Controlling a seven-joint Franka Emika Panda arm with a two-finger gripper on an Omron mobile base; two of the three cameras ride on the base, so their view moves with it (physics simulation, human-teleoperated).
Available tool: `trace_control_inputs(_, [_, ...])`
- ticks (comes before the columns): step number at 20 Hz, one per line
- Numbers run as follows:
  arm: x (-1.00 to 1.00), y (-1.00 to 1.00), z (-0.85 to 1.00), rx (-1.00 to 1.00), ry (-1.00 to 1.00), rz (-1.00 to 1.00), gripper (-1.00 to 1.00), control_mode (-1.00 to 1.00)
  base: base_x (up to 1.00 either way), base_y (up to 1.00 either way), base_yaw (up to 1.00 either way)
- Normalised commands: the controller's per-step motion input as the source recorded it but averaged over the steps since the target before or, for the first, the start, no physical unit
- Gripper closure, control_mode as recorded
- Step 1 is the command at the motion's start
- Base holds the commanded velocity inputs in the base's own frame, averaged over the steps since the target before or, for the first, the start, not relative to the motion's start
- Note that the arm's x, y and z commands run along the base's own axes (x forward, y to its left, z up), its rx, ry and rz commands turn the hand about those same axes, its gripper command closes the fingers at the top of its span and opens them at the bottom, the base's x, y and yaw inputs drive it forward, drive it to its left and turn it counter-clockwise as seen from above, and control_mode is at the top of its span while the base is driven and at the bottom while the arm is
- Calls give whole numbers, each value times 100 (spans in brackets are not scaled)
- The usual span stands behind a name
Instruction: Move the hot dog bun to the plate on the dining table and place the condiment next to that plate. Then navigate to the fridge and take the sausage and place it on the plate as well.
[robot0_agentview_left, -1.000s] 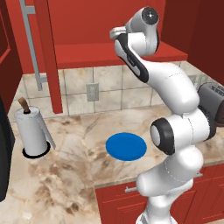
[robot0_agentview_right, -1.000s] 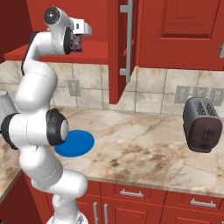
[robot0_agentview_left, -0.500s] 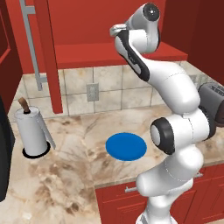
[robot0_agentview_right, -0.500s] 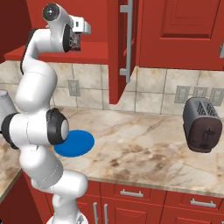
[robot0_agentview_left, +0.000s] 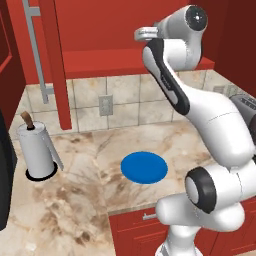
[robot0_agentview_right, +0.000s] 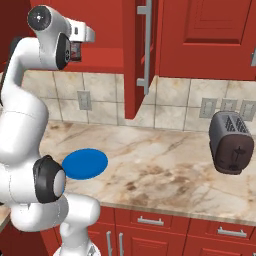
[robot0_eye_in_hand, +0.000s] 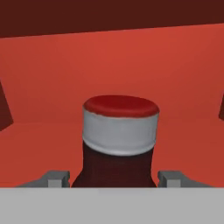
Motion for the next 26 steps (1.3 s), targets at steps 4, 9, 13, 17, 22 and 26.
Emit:
trace_control_inputs(4, [-100, 0, 6, 0, 5, 0, 100, -100, 0, 0, 0])
trace_control_inputs(9, [-99, -15, 0, -2, 13, 0, 100, -100, 0, 0, 0])
trace_control_inputs(13, [-71, -8, -19, -9, 21, 0, 100, -100, 0, 0, 0])
trace_control_inputs(17, [-42, 0, -49, -10, 24, 0, 100, -100, 0, 0, 0])
trace_control_inputs(22, [-34, 0, -41, -6, 15, 0, 100, -100, 0, 0, 0])
trace_control_inputs(26, [-38, 0, -45, -6, 8, 0, 100, -100, 0, 0, 0])
